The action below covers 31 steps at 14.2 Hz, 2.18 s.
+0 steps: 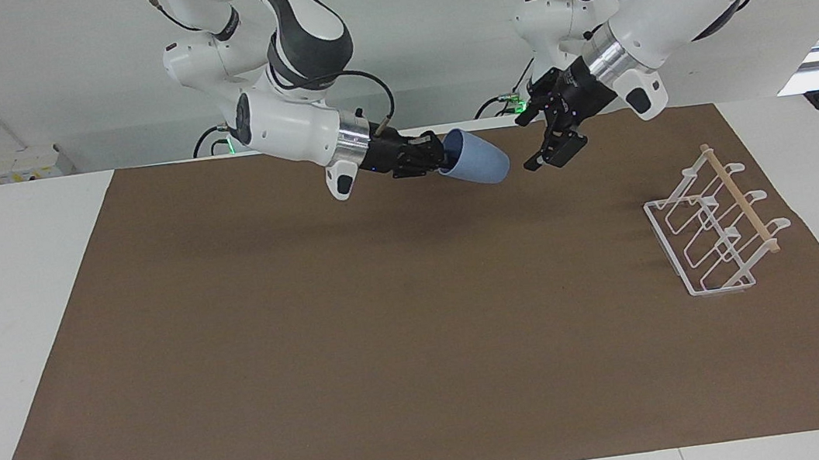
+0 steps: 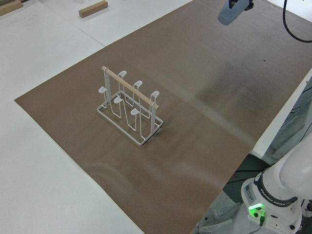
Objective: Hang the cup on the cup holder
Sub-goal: 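Lift the blue cup with the right gripper toward the left gripper, then grasp the cup rim with the left gripper while the right gripper holds, then carry the cup with the left gripper while the right gripper withdraws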
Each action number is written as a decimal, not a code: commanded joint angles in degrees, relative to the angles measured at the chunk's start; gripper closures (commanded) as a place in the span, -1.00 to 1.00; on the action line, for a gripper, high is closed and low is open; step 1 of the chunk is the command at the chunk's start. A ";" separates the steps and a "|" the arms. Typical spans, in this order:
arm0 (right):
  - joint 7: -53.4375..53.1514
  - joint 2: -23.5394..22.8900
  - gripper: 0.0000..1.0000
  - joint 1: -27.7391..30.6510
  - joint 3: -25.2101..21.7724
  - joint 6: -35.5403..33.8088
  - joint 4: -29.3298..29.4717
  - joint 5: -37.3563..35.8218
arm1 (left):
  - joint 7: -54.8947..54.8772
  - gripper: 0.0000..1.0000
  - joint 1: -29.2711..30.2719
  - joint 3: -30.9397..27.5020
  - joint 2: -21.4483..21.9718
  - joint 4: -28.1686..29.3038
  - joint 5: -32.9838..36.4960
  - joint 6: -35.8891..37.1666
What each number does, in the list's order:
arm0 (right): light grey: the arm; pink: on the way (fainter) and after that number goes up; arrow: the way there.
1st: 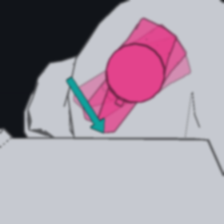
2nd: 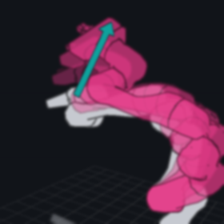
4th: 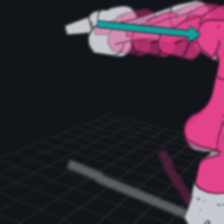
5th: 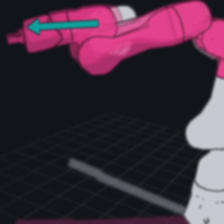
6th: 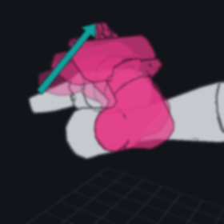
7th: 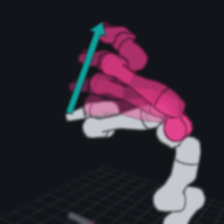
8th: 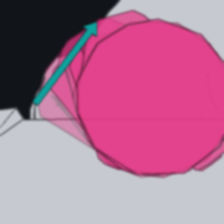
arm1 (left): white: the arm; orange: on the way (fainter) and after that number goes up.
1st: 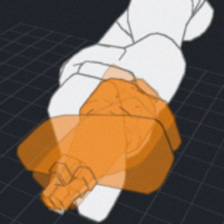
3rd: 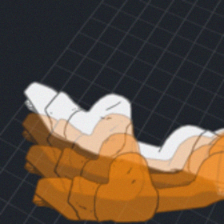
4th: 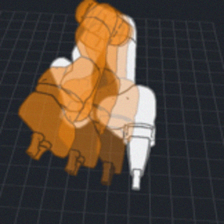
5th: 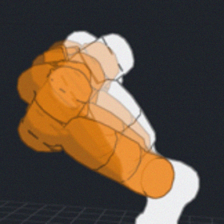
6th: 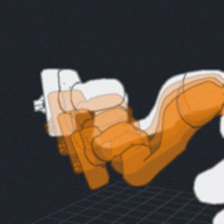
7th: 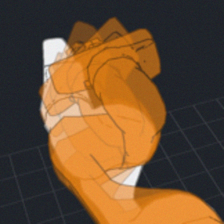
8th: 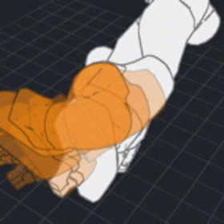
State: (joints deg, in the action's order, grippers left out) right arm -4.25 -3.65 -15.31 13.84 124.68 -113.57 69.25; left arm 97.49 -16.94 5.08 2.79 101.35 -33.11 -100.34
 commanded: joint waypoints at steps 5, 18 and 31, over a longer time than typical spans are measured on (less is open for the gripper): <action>-0.59 1.10 1.00 0.10 0.04 0.48 -1.13 1.41 | 4.99 -1.00 -6.51 0.11 4.95 10.27 -1.34 -11.98; -0.59 1.10 0.85 0.19 -0.04 0.57 -1.04 1.41 | 0.25 1.00 -9.69 0.37 4.86 13.44 -0.73 -18.57; -1.99 5.66 -0.99 11.77 -0.48 -5.57 -0.07 -18.05 | 0.95 1.00 -8.81 0.11 4.07 10.63 12.97 -11.91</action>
State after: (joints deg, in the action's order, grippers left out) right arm -5.21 -0.57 -7.24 13.14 121.55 -113.37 57.11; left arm 98.68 -25.92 5.67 6.03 112.39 -23.73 -115.81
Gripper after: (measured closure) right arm 0.000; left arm 0.203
